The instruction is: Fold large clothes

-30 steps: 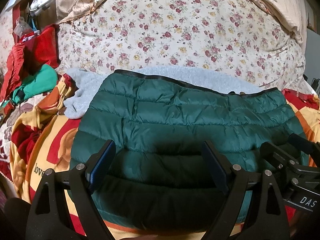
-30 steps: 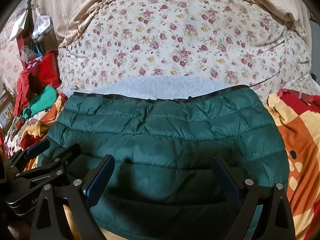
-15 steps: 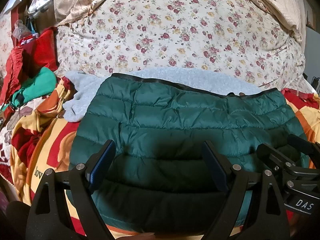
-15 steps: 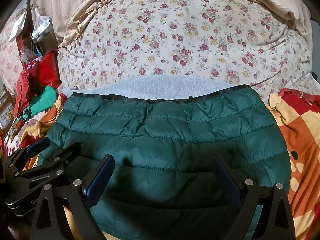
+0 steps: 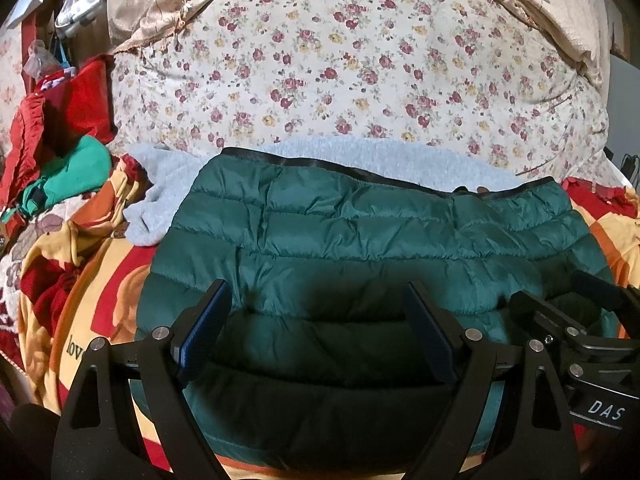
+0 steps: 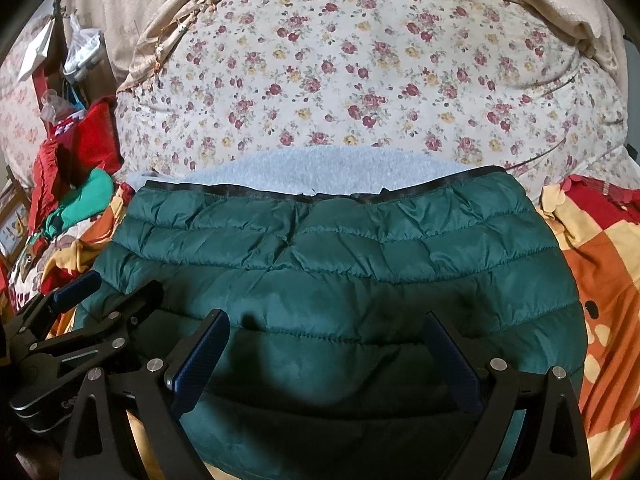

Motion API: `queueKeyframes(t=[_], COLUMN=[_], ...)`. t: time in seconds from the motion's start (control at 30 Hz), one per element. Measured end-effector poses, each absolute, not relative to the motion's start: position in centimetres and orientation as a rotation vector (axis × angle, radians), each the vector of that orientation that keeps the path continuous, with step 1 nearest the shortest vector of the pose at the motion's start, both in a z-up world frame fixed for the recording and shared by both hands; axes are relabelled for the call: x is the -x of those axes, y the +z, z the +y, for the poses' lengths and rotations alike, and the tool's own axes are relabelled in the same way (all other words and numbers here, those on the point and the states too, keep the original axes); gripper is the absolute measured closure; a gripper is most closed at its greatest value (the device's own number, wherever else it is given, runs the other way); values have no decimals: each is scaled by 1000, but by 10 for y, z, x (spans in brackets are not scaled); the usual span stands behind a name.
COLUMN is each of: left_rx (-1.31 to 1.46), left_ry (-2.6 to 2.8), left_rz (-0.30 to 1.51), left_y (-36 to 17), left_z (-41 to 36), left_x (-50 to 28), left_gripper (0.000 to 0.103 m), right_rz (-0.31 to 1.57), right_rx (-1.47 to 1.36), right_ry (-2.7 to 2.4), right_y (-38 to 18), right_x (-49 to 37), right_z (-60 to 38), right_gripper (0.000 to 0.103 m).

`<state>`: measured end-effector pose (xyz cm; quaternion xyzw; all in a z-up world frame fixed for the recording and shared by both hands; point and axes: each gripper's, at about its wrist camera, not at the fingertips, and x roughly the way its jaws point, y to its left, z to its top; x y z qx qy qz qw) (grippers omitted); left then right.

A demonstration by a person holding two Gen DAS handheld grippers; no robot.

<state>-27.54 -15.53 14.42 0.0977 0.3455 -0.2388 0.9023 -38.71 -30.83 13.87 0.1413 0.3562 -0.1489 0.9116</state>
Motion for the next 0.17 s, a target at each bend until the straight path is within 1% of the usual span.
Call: queueKeyframes(t=[0.17], left_rx=[-202], left_ry=[-502], left_rz=[720], left_y=[145], left_z=[-153], left_x=[274], left_gripper=[16], right_rz=[735], right_rx=[-294], right_ry=[-307], right_y=[138], right_x=[387], right_z=[-307], right_gripper=[7])
